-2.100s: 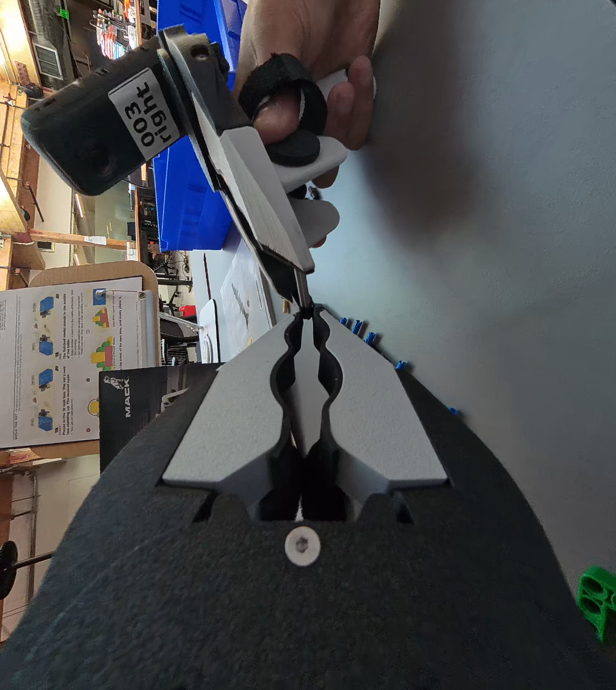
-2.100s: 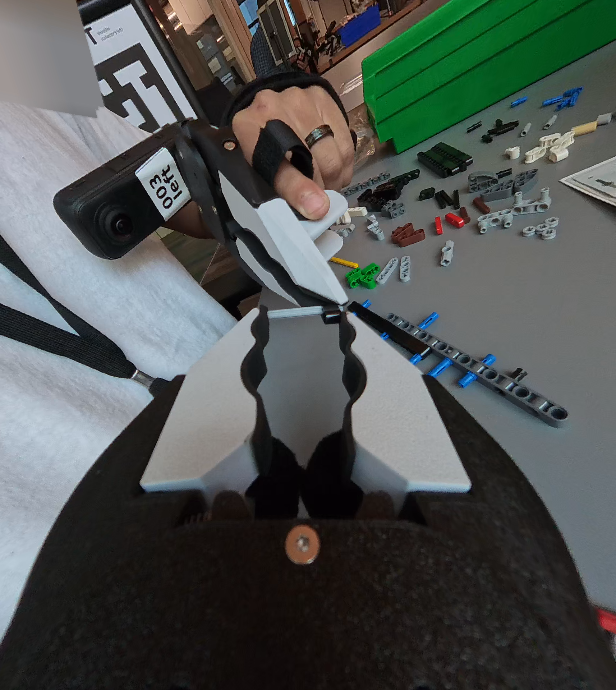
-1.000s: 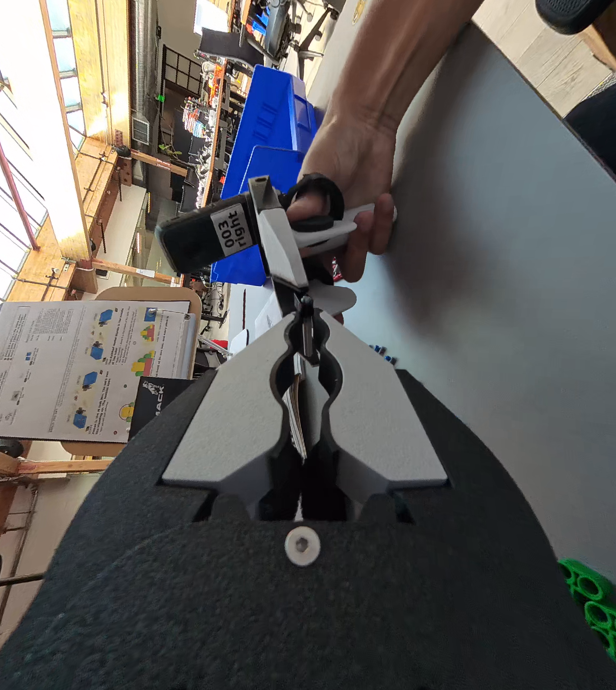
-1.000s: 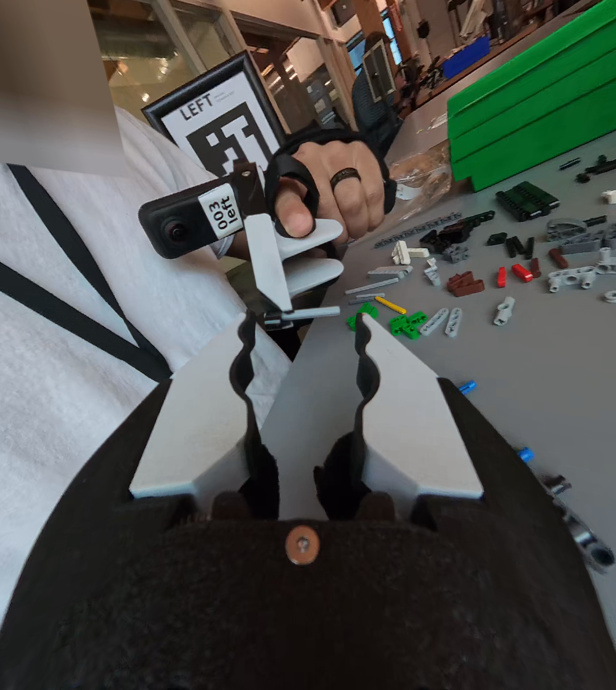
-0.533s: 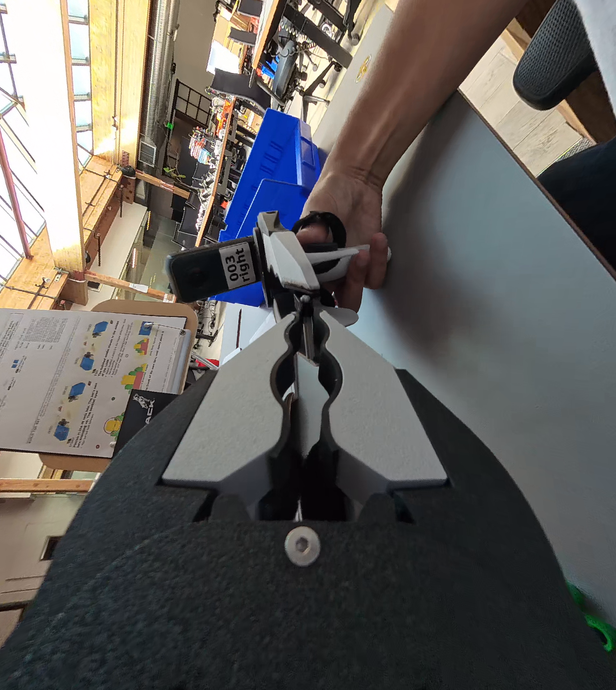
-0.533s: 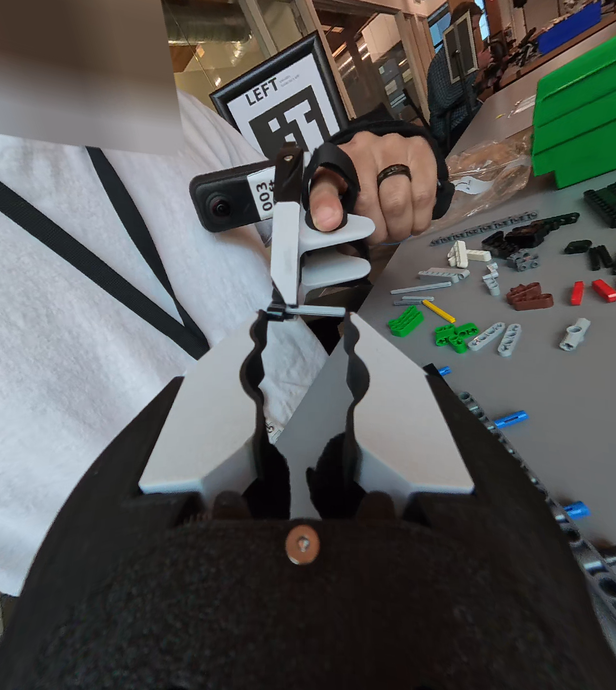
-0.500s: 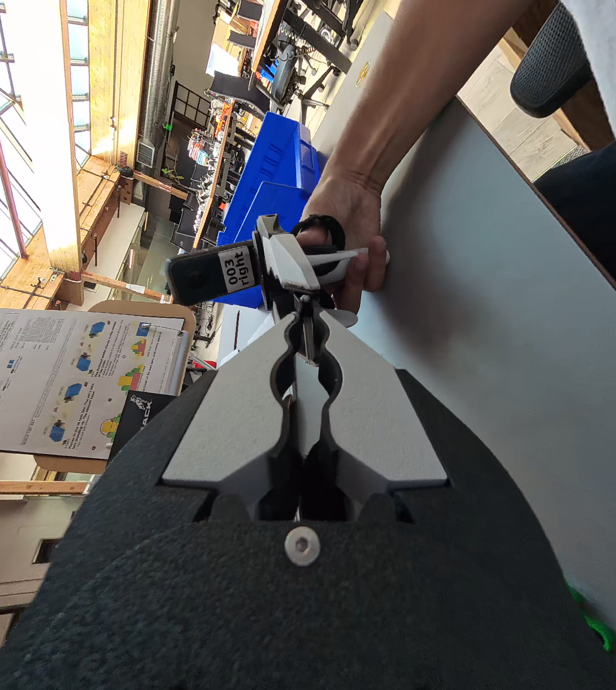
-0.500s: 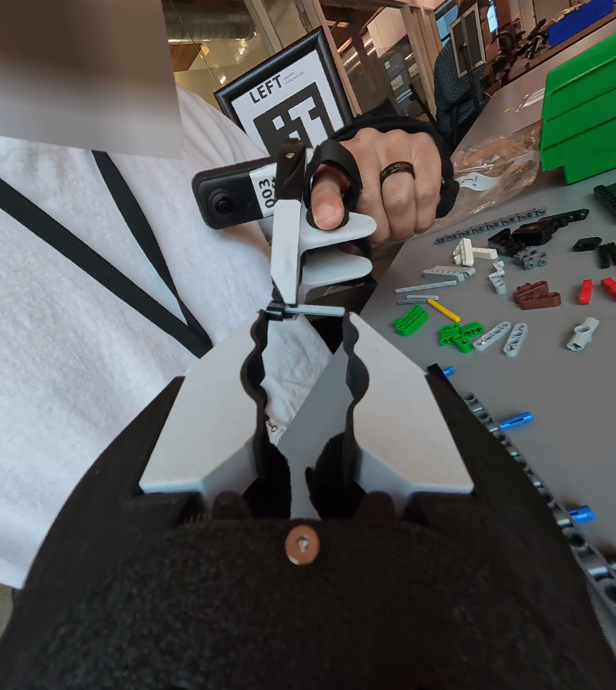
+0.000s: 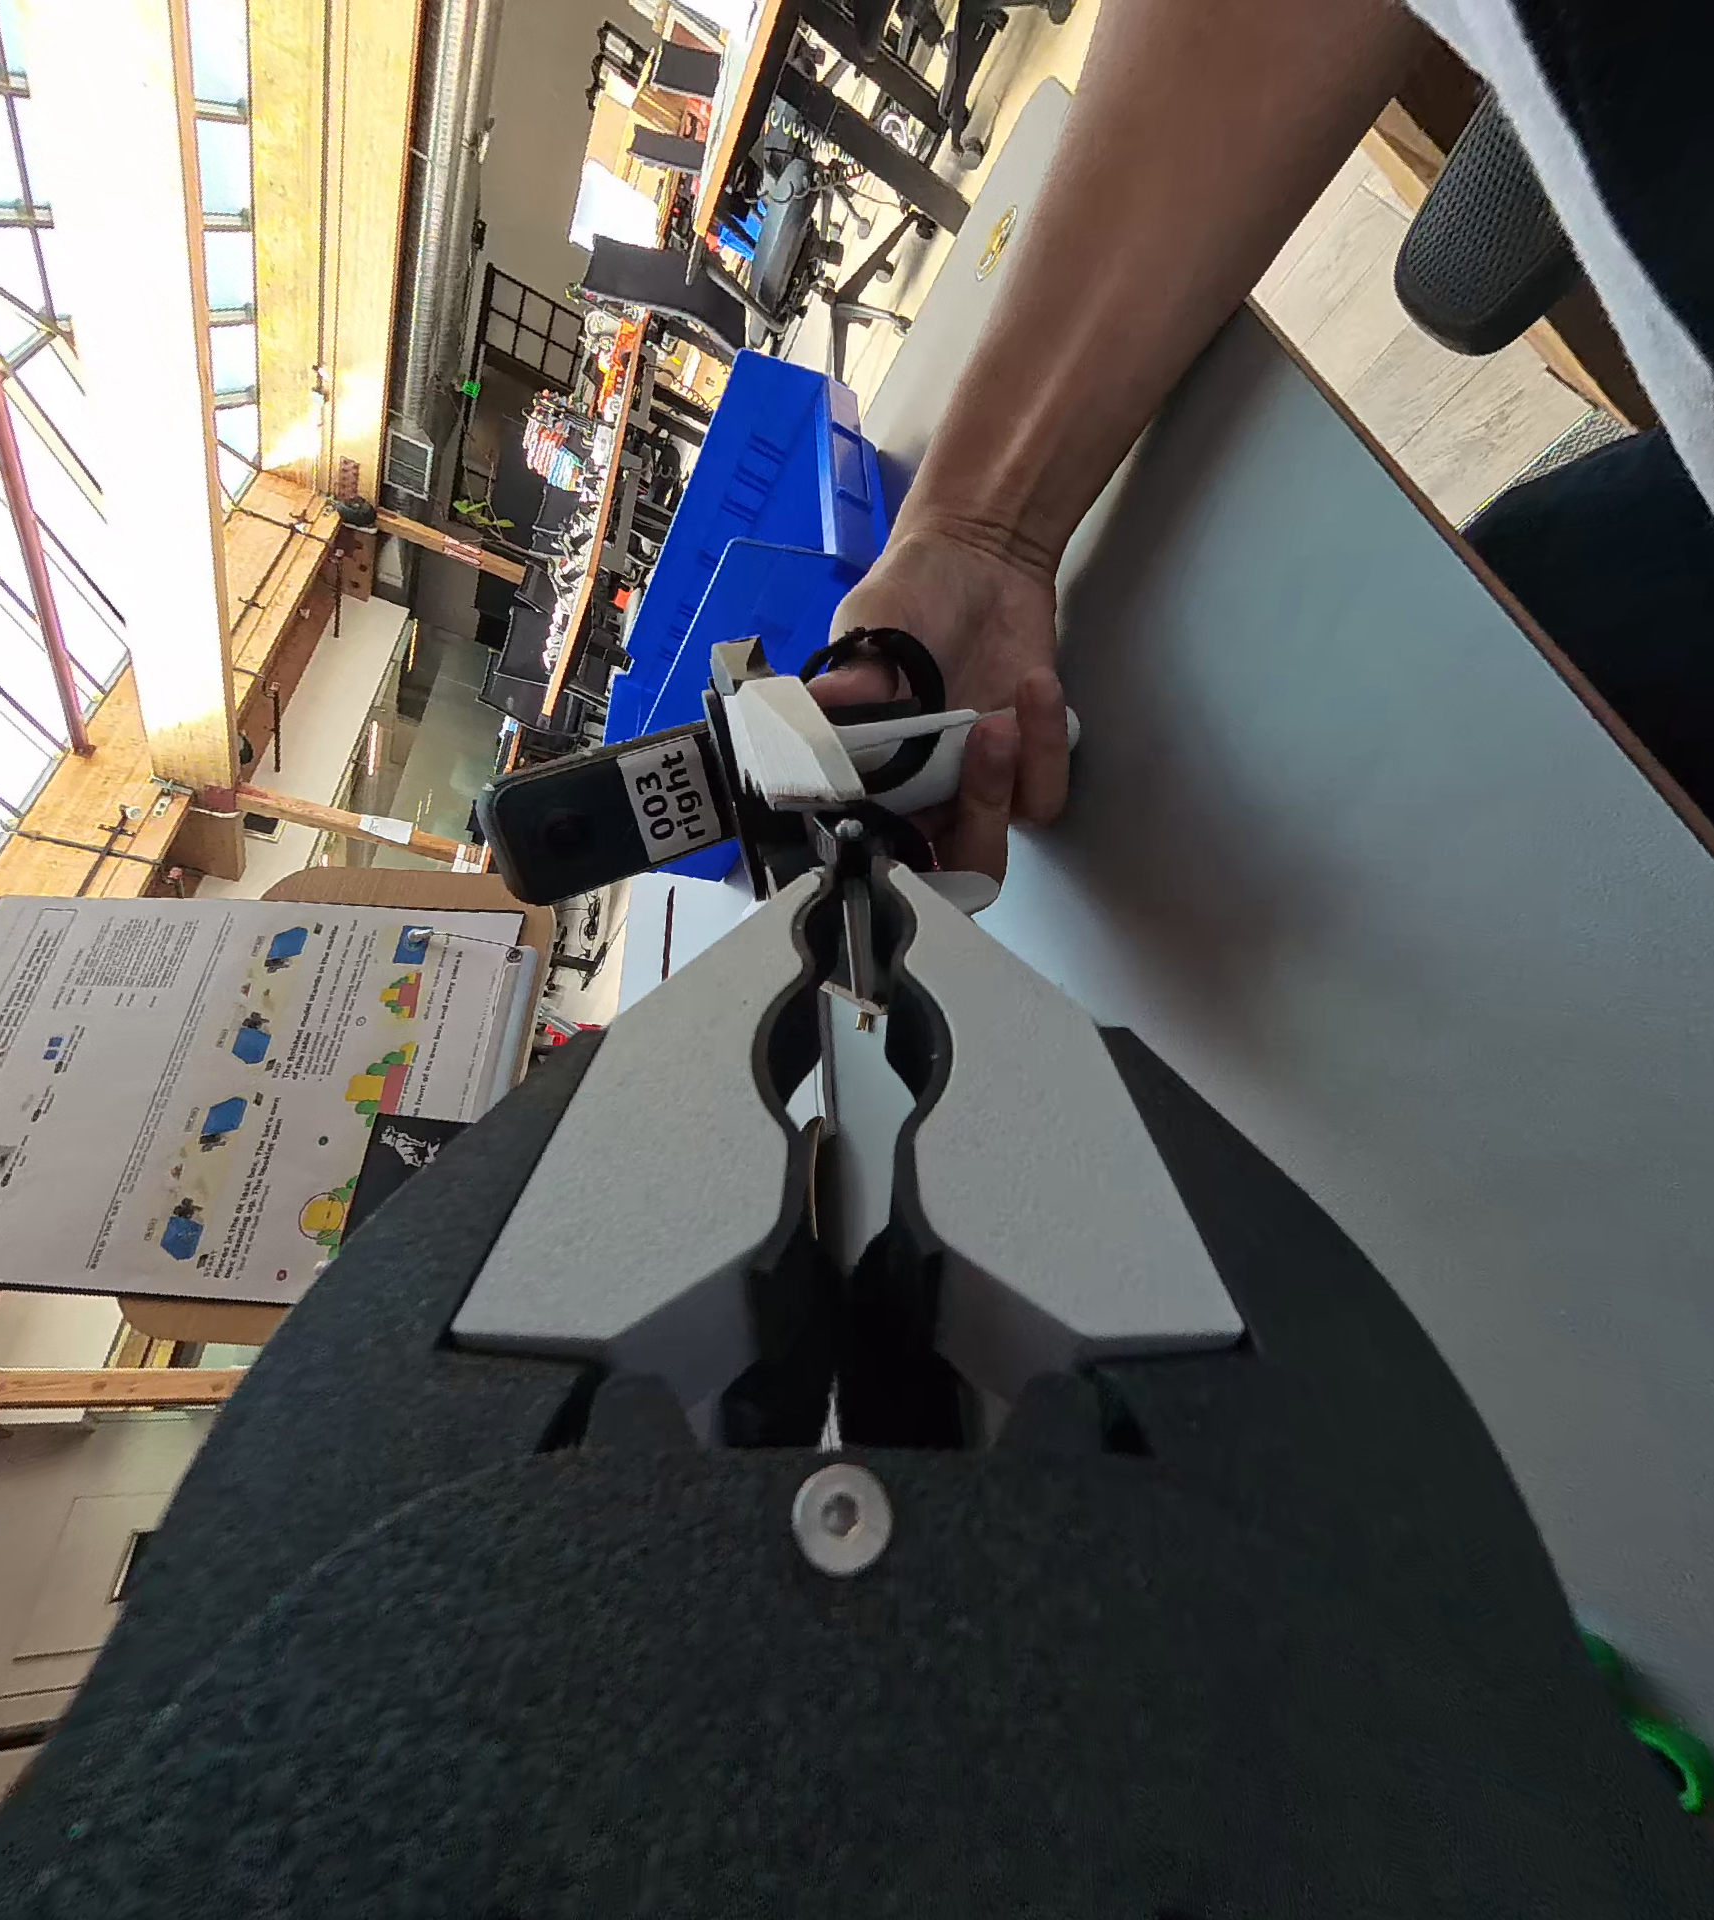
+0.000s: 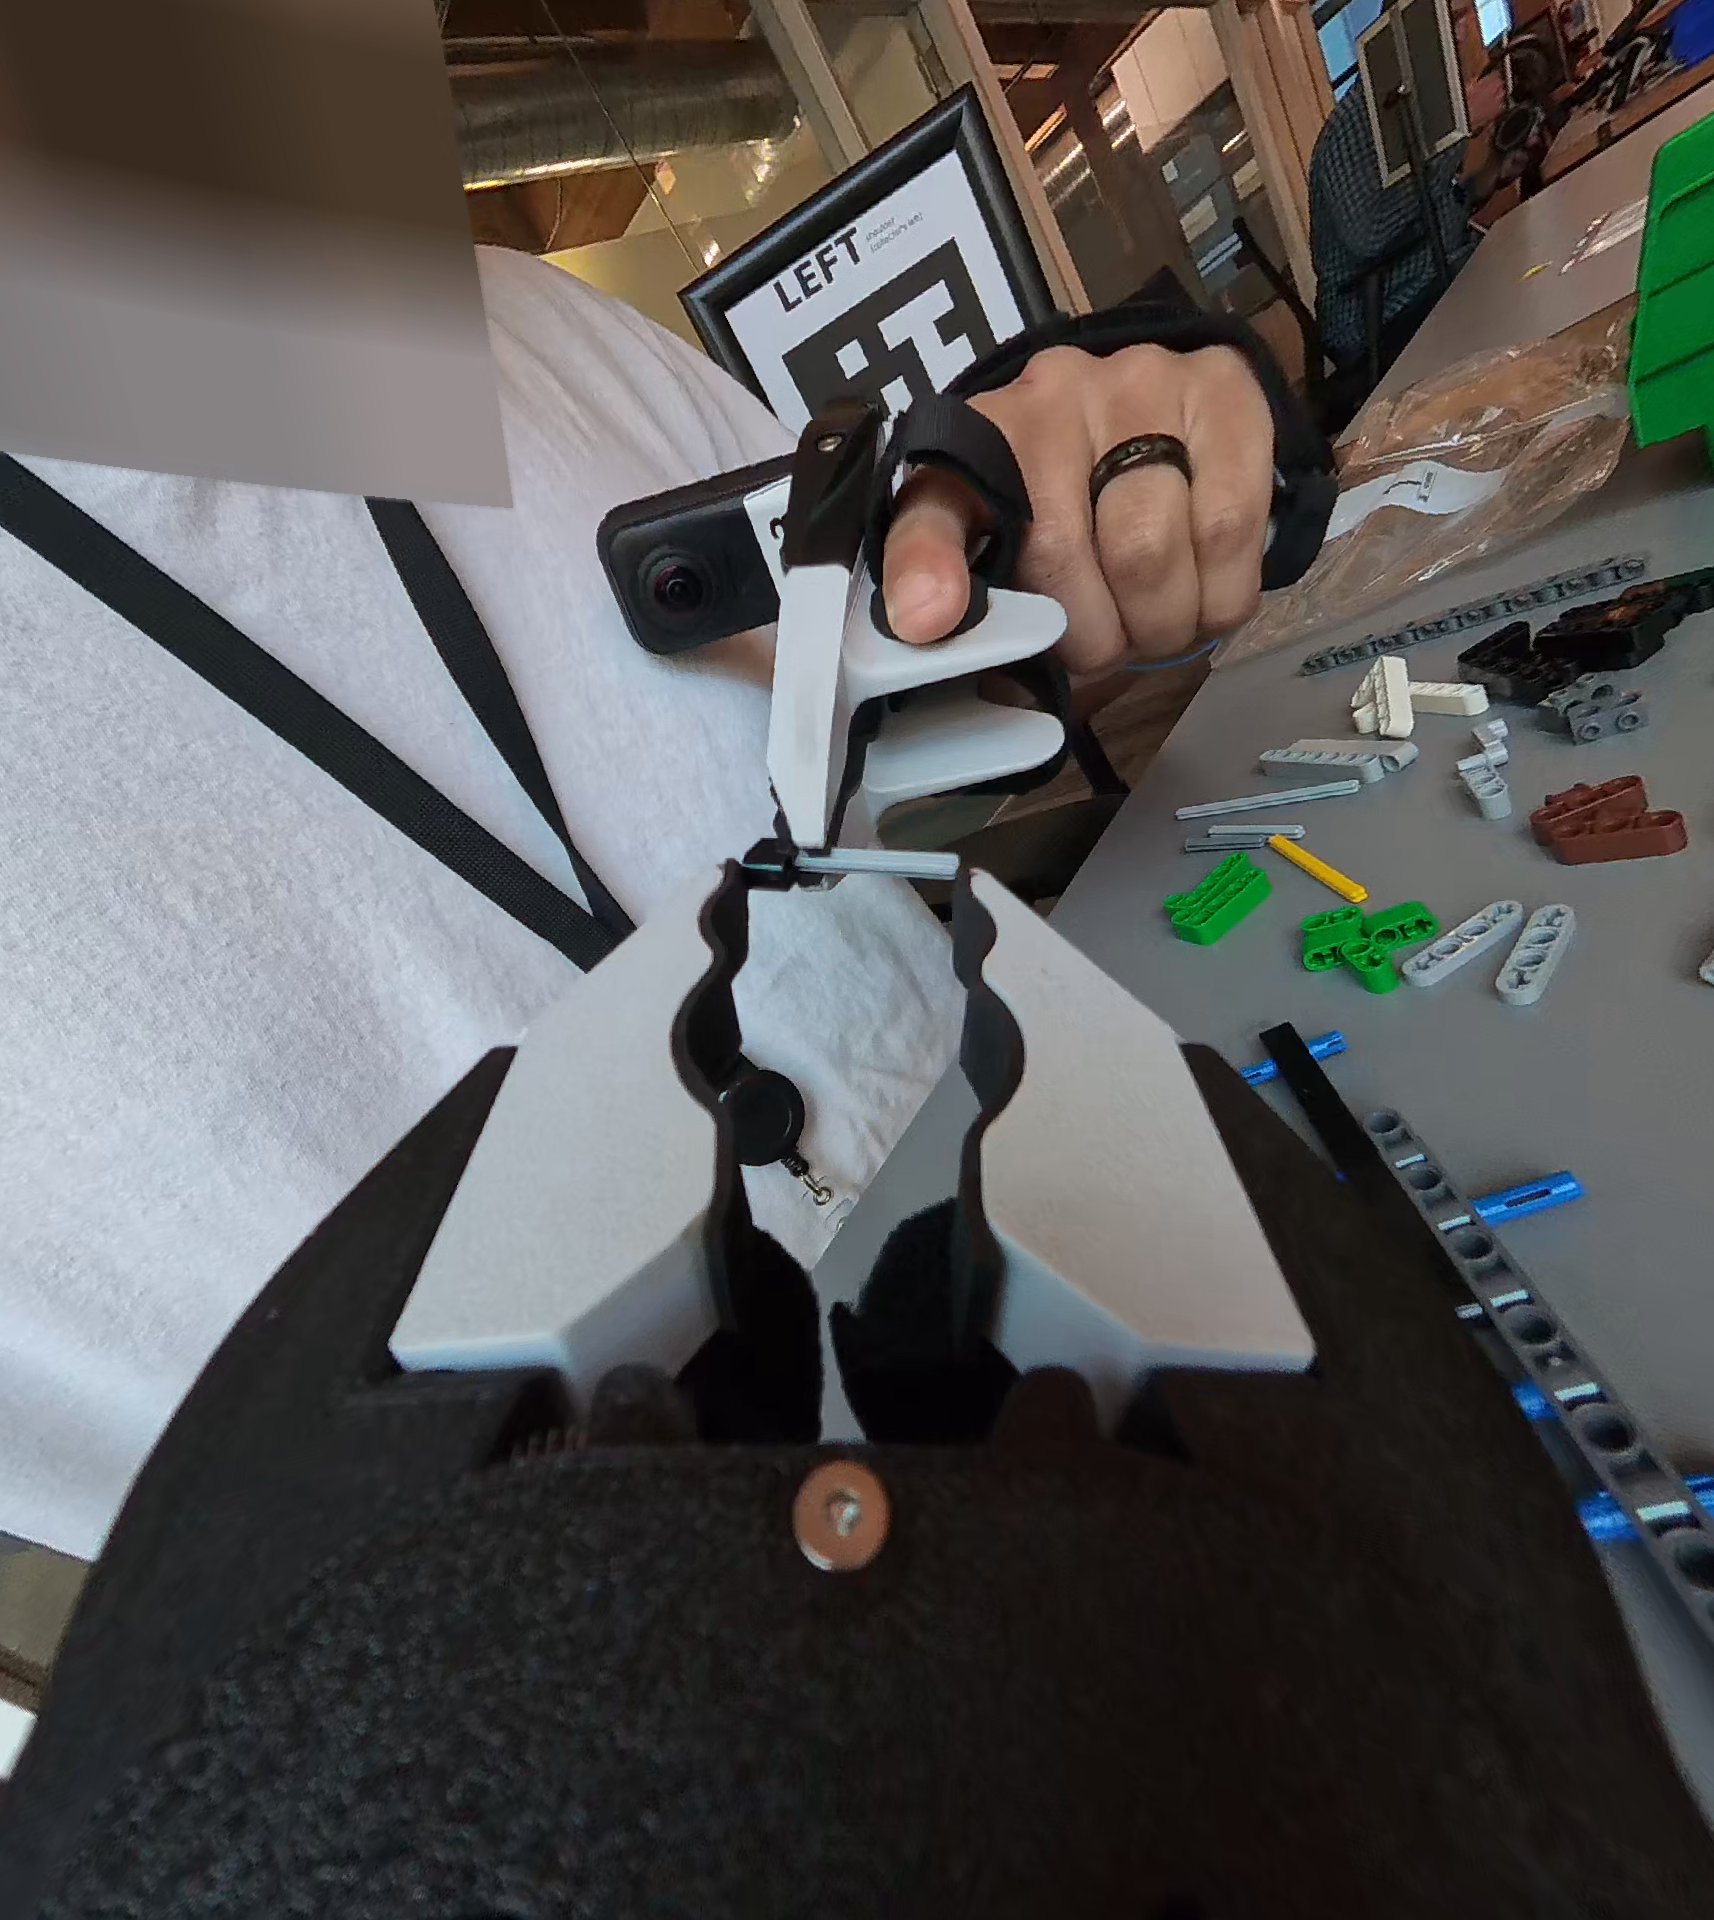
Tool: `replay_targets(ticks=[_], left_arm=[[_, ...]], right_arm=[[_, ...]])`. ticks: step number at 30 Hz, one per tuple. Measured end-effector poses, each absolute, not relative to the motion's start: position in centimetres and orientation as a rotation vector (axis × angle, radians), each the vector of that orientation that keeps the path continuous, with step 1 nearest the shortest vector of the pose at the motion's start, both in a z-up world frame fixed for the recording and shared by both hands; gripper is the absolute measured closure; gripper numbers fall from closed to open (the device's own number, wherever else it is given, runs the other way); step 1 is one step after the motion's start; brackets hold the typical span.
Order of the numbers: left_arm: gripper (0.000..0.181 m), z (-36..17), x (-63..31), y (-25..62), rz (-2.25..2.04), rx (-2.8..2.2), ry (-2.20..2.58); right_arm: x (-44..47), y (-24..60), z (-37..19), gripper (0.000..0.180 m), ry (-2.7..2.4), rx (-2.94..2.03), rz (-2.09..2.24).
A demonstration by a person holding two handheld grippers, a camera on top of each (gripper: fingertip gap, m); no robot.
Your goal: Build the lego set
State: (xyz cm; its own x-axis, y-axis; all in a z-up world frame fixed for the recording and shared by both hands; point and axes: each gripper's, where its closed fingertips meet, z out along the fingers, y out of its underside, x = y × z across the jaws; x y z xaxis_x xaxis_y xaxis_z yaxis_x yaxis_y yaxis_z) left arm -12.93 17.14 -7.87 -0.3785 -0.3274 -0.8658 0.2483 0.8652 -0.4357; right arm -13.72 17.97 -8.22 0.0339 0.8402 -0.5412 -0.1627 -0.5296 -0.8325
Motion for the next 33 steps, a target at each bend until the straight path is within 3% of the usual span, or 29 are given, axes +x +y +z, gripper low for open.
replay_targets(ticks=[4, 5, 6, 12, 16, 18, 24, 33], left_arm=[[0.177, -8.4, -12.8, 17.5, -0.593, -0.074, 1.882], [0.177, -8.7, -12.6, 18.1, -0.551, -0.098, 1.894], [0.177, -9.0, -12.4, 18.6, -0.523, -0.099, 1.897], [0.177, -9.5, -12.7, 18.9, -0.514, -0.105, 1.904], [0.178, -8.5, -12.9, 19.0, -0.561, -0.121, 1.872], [0.178, -8.0, -13.2, 18.6, -0.582, -0.095, 1.851], [0.178, -7.0, -13.2, 17.6, -0.672, -0.079, 1.801], [0.178, -6.9, -13.4, 17.6, -0.695, -0.107, 1.788]], right_arm=[[-13.6, 18.2, -8.7, 0.142, -0.719, -1.553, 1.563], [-13.4, 17.5, -8.1, 0.174, -0.754, -1.513, 1.600], [-13.2, 18.2, -8.4, 0.174, -0.722, -1.532, 1.537], [-13.3, 18.7, -8.9, 0.171, -0.700, -1.574, 1.493], [-12.6, 19.4, -8.4, 0.132, -0.616, -1.546, 1.541], [-12.7, 19.3, -7.9, 0.128, -0.617, -1.511, 1.596], [-14.4, 18.4, -7.1, 0.137, -0.729, -1.447, 1.838], [-14.3, 18.5, -7.0, 0.141, -0.732, -1.434, 1.852]])
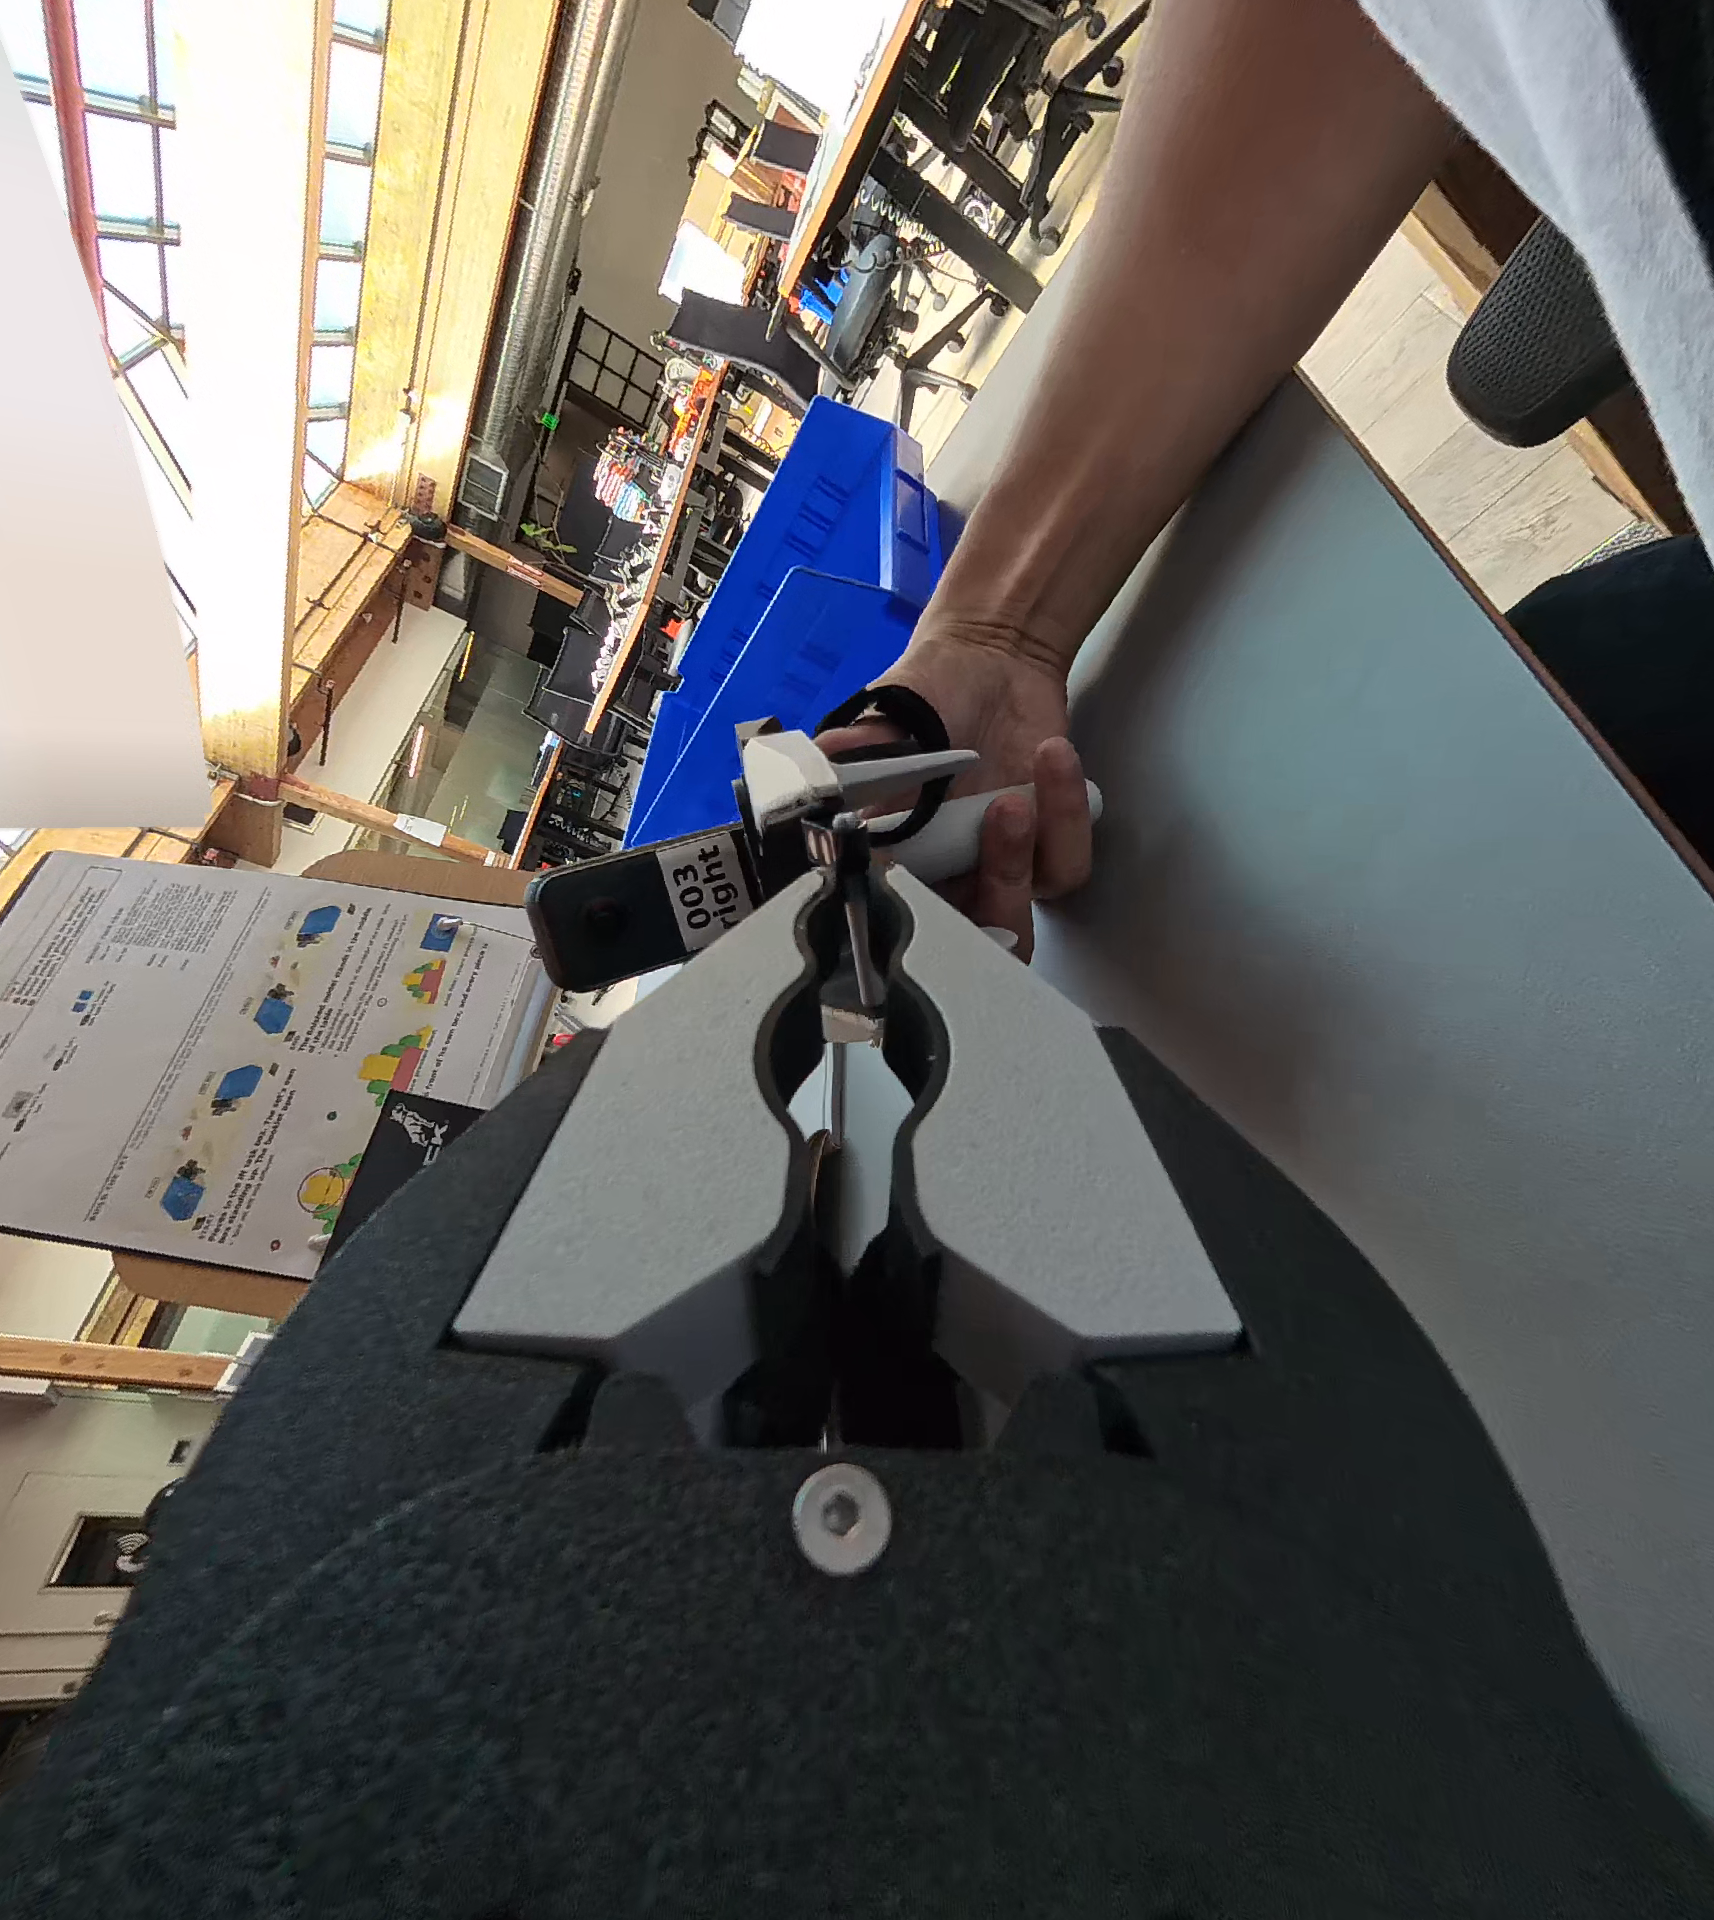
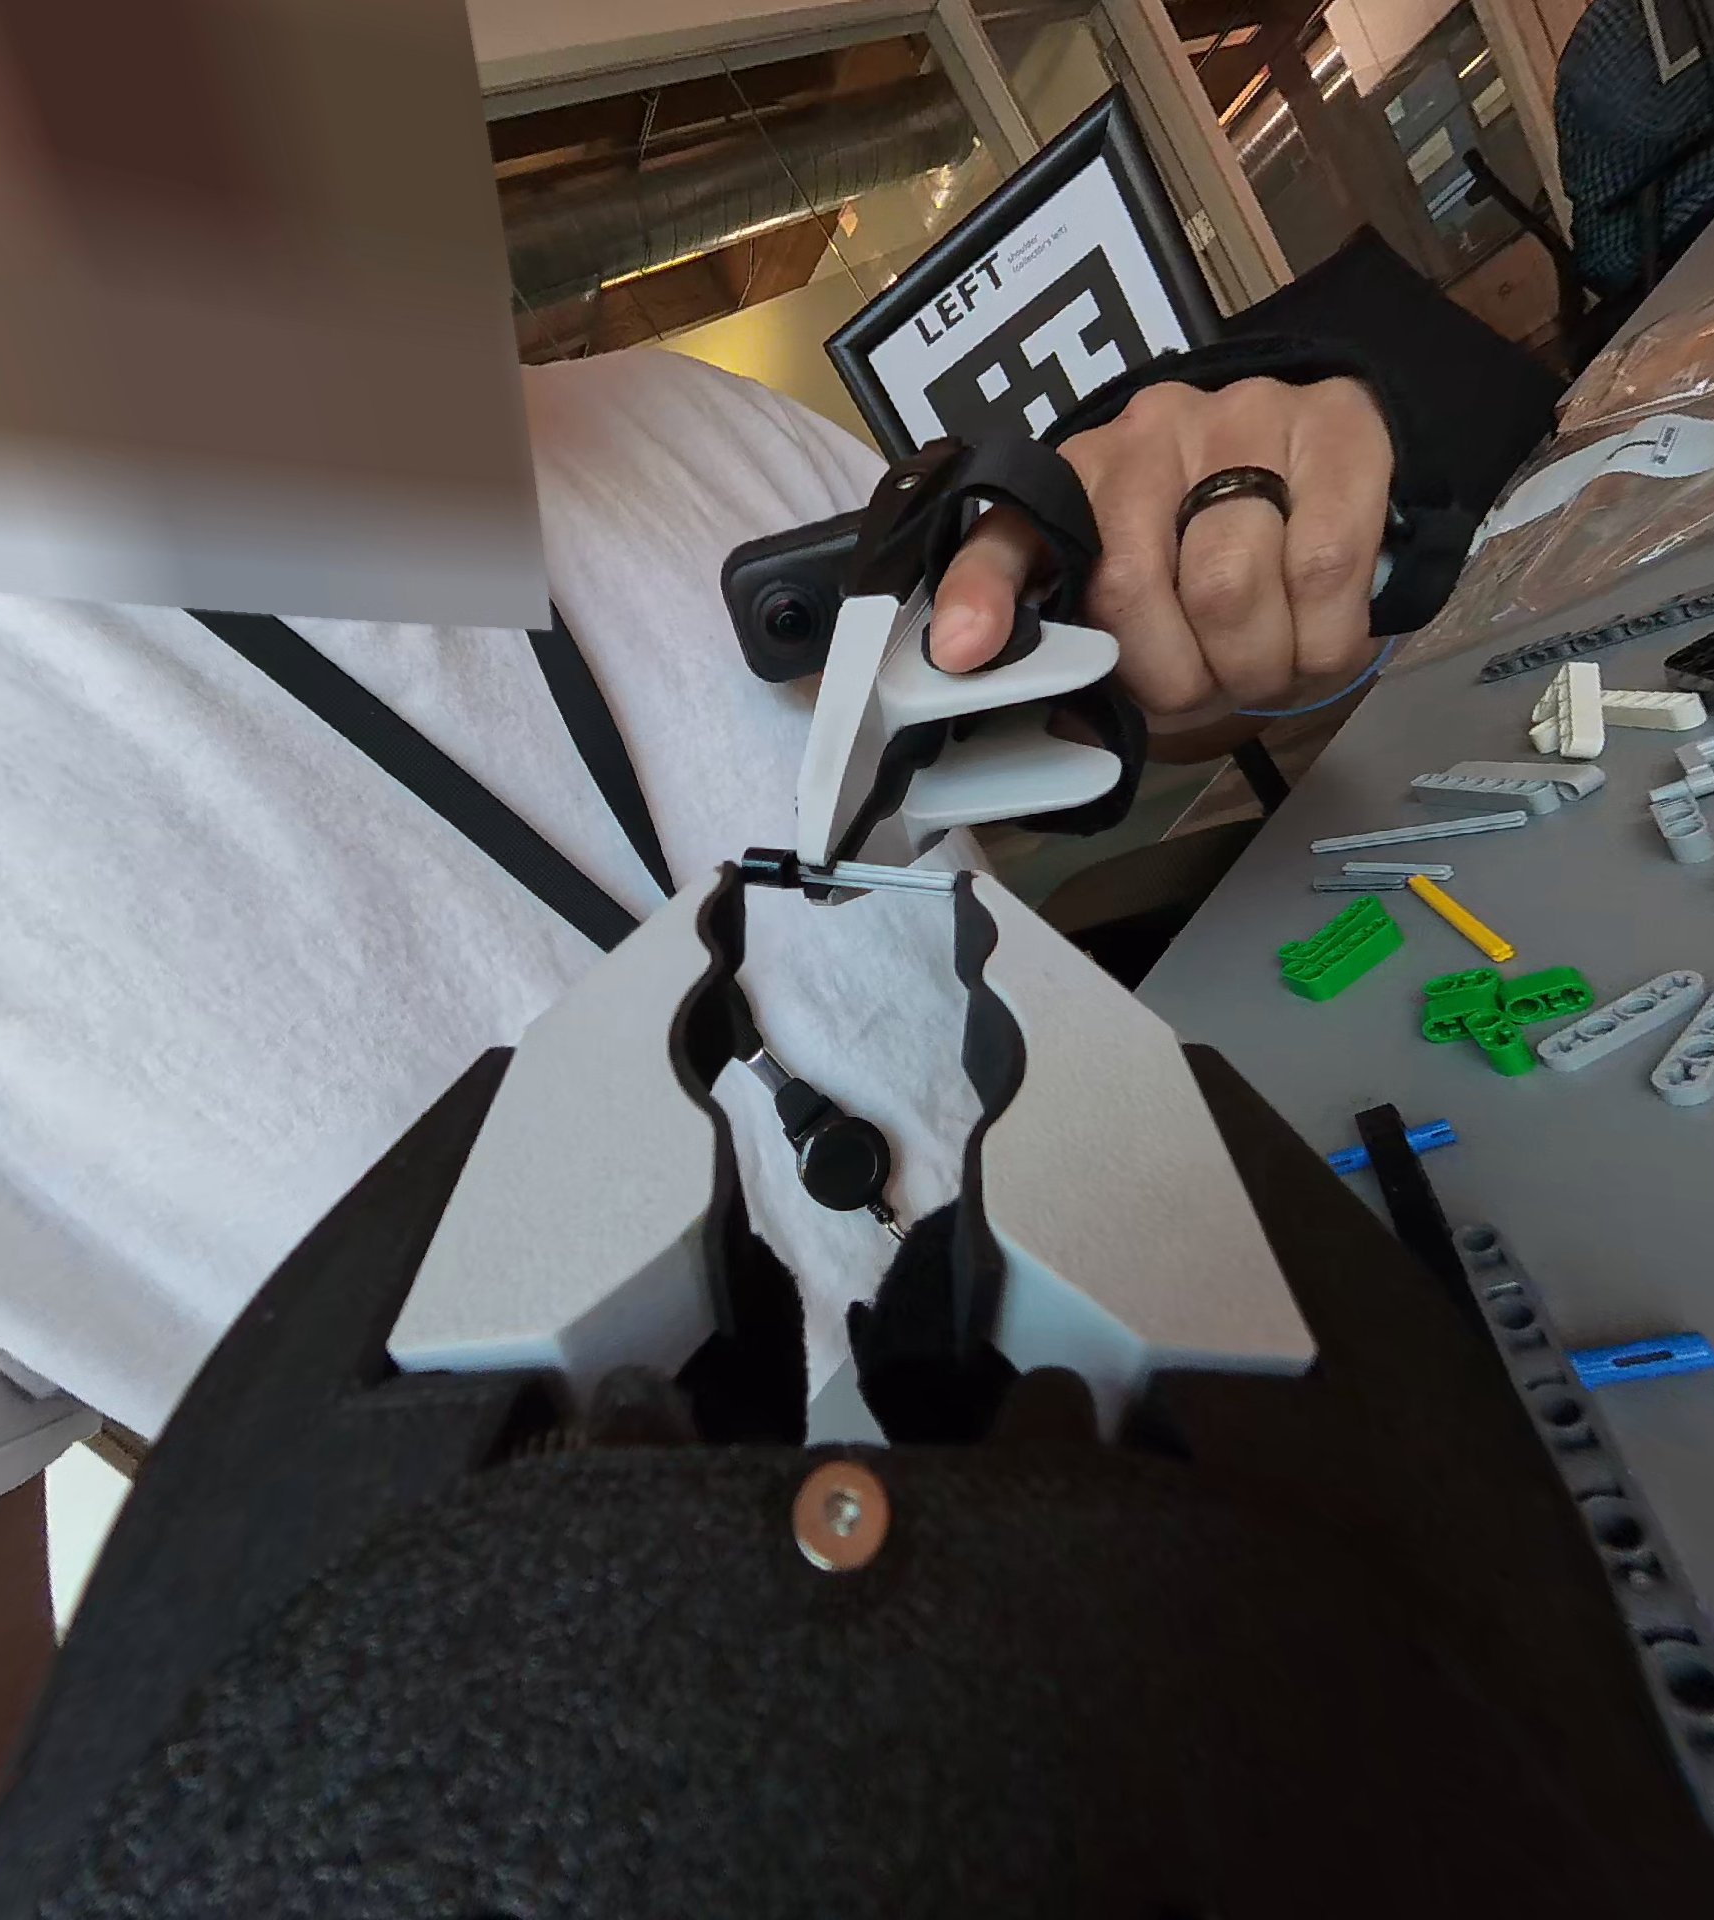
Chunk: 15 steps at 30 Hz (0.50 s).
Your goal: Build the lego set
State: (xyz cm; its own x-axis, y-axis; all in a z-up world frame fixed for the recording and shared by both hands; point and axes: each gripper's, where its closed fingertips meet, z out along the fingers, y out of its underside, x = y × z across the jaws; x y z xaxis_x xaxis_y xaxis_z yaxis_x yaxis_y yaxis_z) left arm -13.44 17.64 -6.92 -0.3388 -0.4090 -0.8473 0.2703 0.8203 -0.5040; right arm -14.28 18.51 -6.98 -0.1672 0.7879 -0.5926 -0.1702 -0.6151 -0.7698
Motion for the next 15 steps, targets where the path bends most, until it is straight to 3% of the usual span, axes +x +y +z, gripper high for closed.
replay_targets(ticks=[11, 13, 15], left_arm=[[0.178, -9.1, -12.7, 19.6, -0.542, -0.149, 1.913], [0.178, -10.4, -12.4, 20.6, -0.393, -0.107, 1.957], [0.178, -11.5, -12.1, 21.1, -0.270, -0.031, 1.982]], right_arm=[[-12.3, 20.5, -9.2, 0.136, -0.541, -1.676, 1.656], [-12.0, 20.1, -8.7, 0.153, -0.514, -1.660, 1.652], [-12.7, 20.1, -10.0, 0.150, -0.510, -1.762, 1.602]])
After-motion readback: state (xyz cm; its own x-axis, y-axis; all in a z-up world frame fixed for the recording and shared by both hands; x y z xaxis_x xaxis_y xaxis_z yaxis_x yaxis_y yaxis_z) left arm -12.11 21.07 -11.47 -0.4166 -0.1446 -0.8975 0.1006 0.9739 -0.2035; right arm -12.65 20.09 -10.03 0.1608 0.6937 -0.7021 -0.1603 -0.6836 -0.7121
